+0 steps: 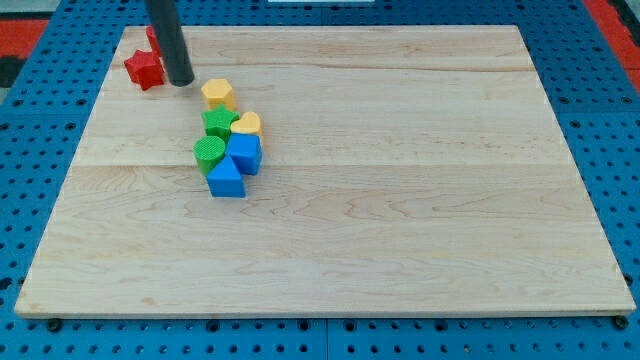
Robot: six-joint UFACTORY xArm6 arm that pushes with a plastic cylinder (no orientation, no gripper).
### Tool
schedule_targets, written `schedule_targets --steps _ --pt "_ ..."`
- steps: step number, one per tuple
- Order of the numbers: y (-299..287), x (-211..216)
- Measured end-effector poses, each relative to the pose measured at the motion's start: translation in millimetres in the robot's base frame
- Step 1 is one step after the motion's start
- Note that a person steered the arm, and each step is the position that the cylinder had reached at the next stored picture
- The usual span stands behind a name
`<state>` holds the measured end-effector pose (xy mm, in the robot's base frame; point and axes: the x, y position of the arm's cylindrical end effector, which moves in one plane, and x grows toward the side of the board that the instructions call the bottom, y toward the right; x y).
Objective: Place the yellow hexagon at right side of yellow heart
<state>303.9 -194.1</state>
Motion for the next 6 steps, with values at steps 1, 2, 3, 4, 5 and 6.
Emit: schedule_targets --steps 1,2,3,4,5,6 --pt "32.9 24.3" --pt "74.7 33.1" --pt "101.7 27.7" --pt "146.2 17.9" --pt "161.3 30.3" --pt "155.5 55.1"
